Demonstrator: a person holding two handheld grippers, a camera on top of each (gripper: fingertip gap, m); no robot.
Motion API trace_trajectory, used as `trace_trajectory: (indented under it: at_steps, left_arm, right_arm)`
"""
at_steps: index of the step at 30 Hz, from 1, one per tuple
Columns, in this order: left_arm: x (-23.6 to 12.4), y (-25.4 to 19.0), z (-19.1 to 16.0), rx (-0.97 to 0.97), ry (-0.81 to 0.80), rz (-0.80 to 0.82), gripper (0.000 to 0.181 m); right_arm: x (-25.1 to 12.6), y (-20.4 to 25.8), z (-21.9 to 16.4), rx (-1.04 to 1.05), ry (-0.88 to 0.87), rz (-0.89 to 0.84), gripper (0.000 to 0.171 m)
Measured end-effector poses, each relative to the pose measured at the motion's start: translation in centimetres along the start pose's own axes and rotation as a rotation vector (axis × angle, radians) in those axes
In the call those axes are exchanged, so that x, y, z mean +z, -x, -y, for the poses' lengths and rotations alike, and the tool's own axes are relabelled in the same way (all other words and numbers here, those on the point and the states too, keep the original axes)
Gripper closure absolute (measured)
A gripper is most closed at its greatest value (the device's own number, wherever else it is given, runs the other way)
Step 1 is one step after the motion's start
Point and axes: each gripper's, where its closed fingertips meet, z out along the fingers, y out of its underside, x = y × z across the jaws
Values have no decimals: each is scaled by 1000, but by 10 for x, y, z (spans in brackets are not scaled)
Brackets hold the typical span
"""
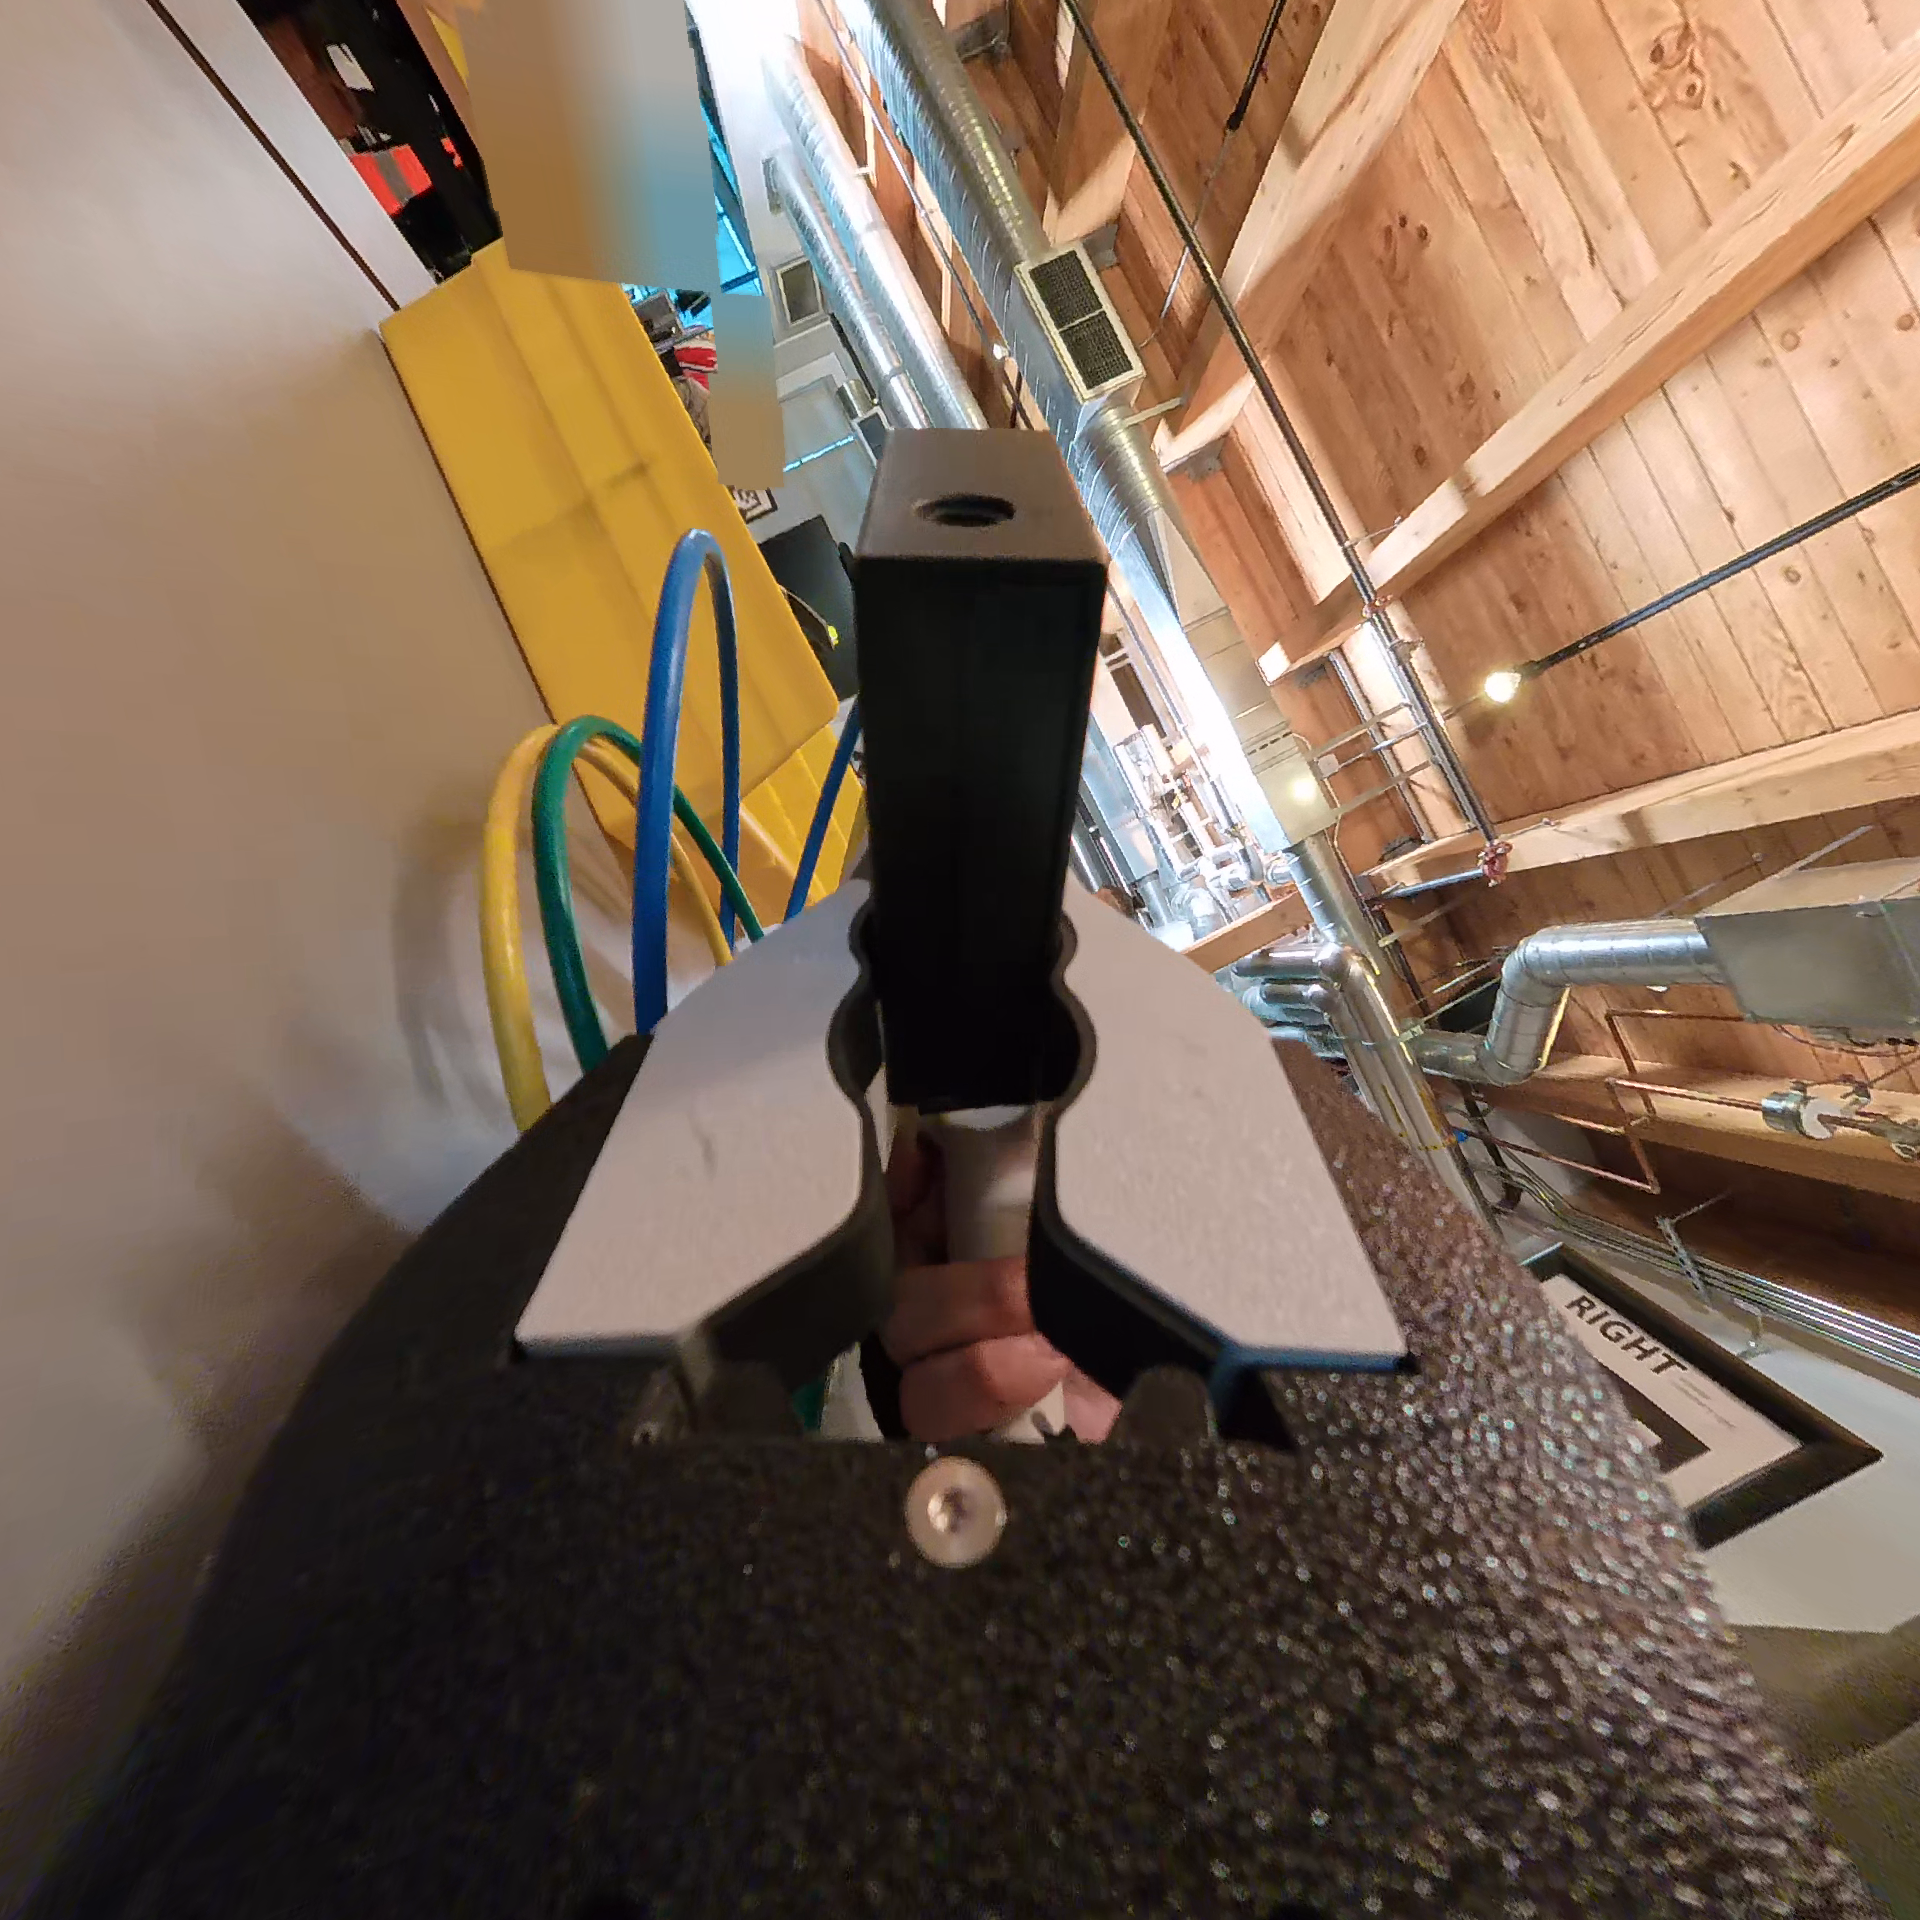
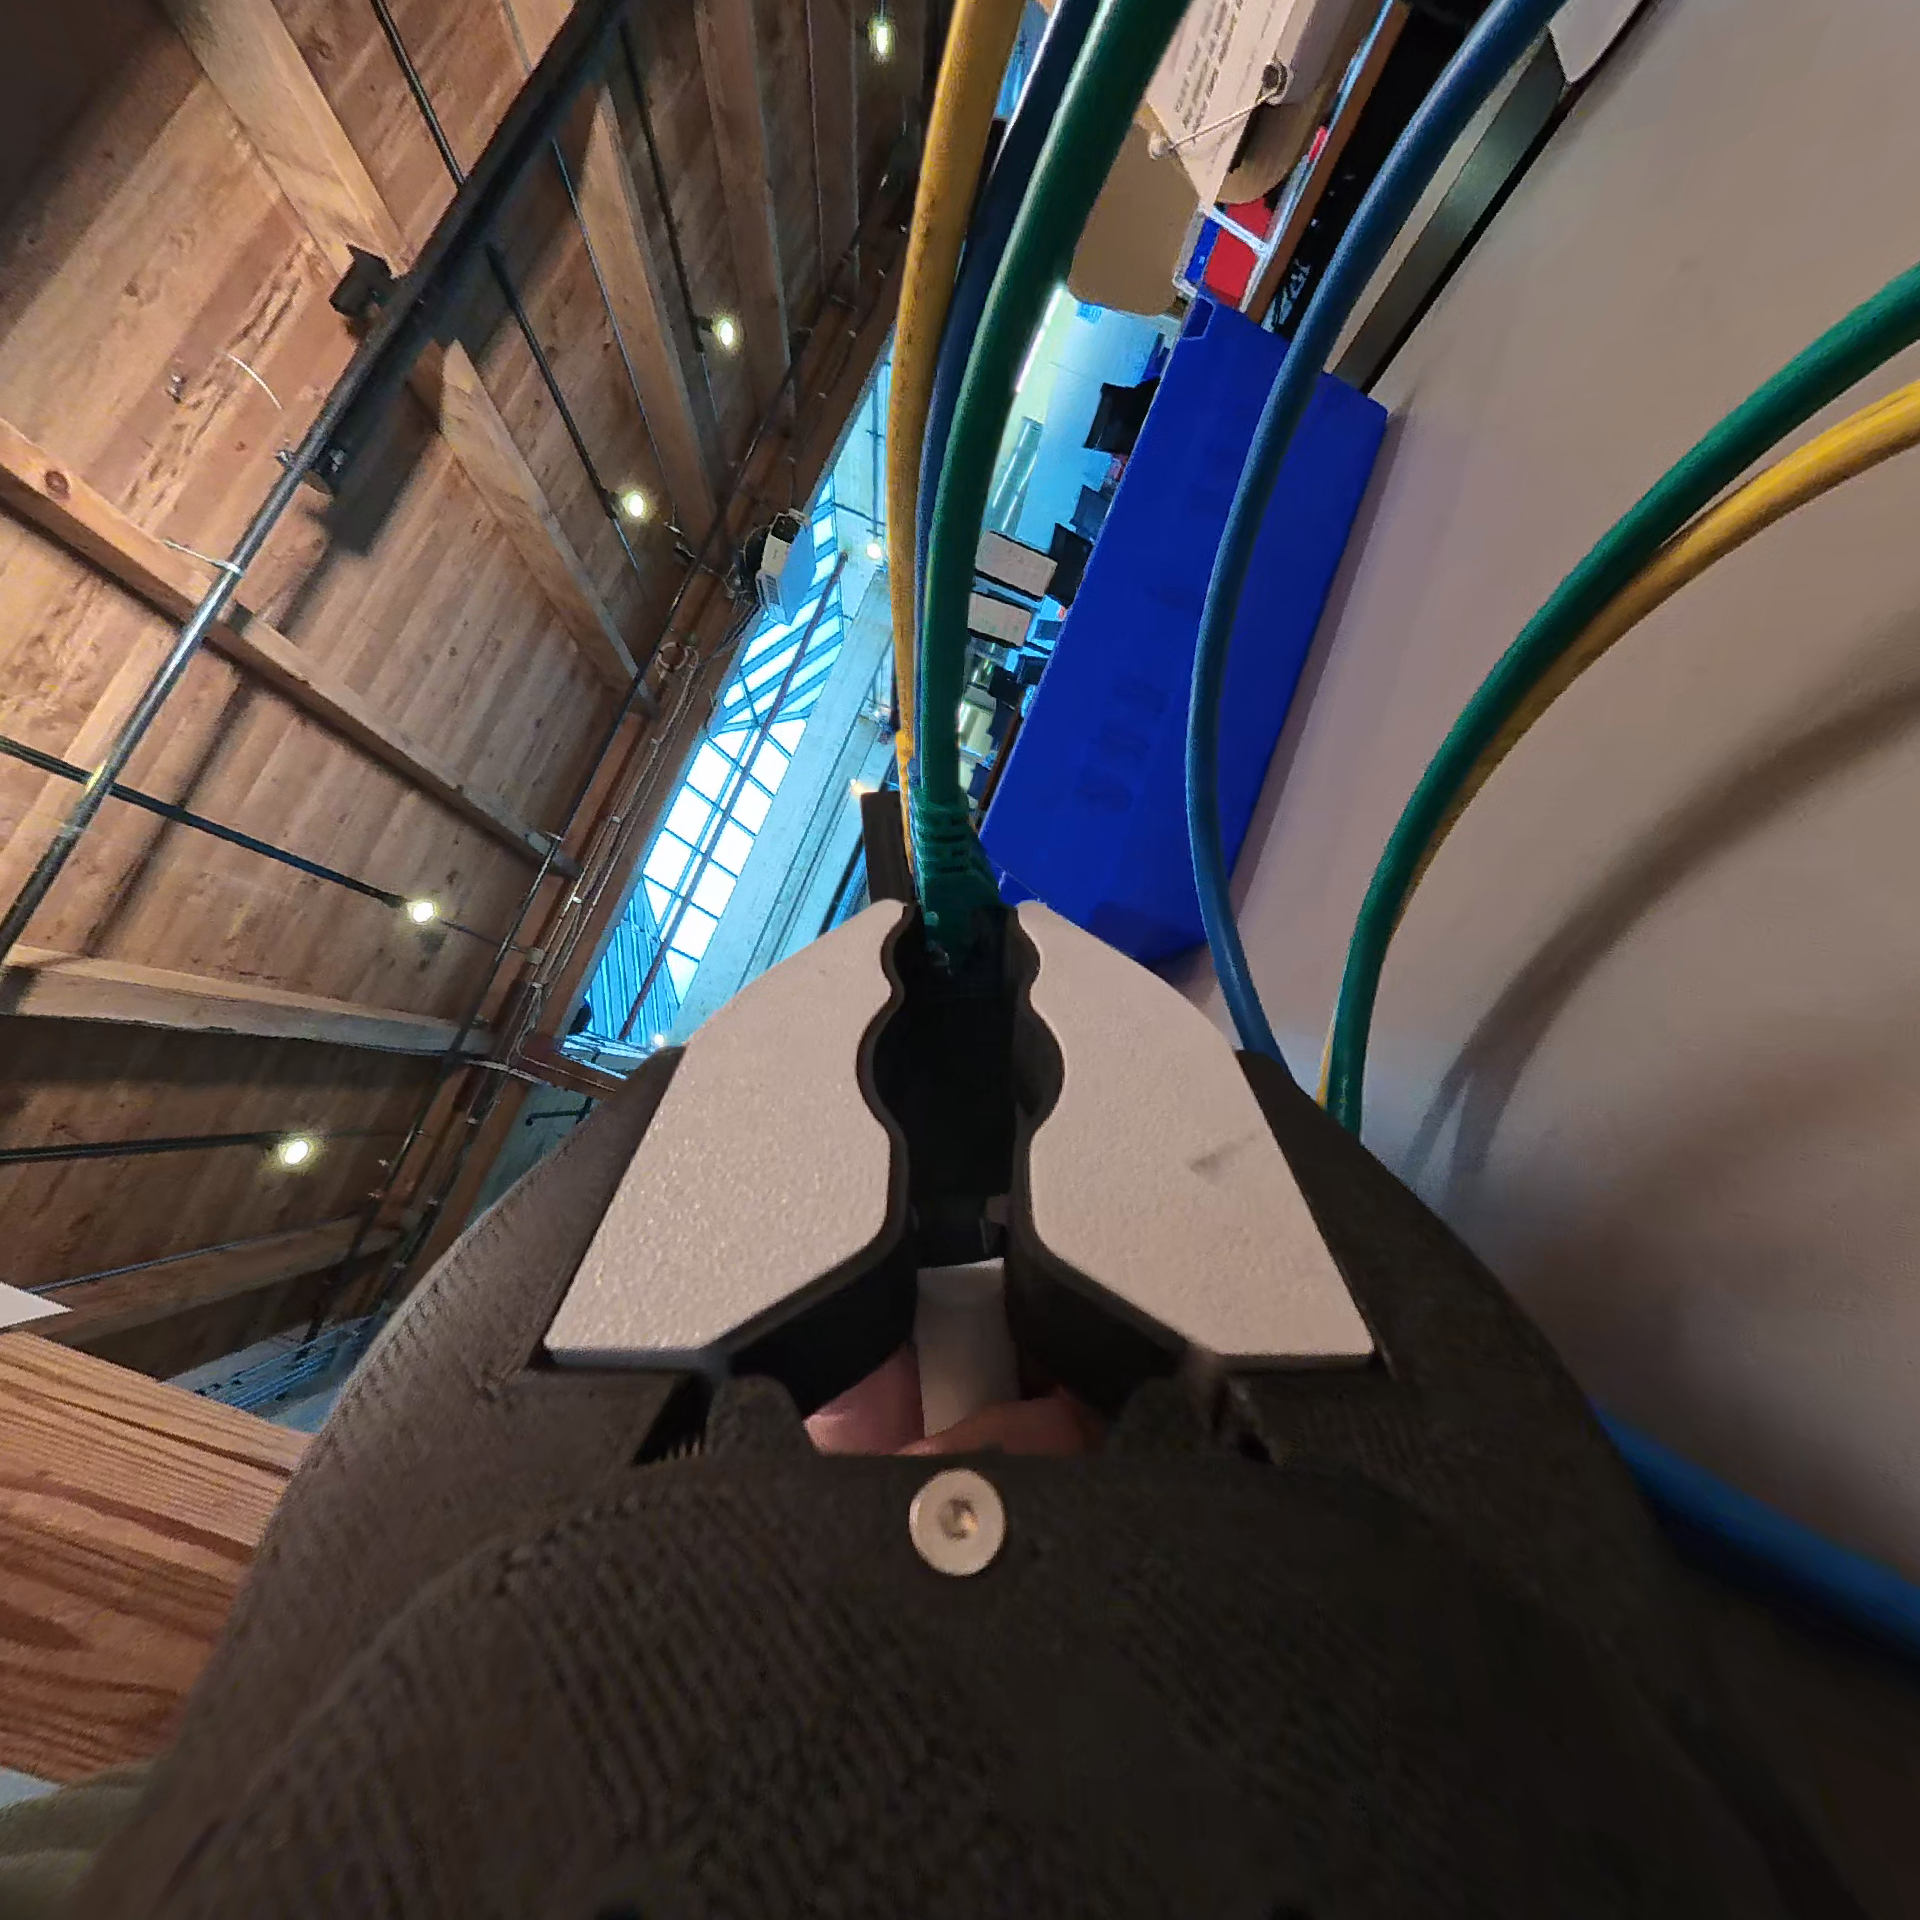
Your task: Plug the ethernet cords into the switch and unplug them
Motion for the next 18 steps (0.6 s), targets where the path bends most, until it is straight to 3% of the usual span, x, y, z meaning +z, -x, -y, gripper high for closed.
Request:
trace_trajectory:
  at_steps: [10,18]
  left_arm:
    - [-4,-2,10,-50,-156,19,154]
    - [-4,8,3,-108,-144,101,154]
  right_arm:
    - [2,2,-3,15,-118,-21,157]
    - [-7,-10,-5,53,-186,-40,157]
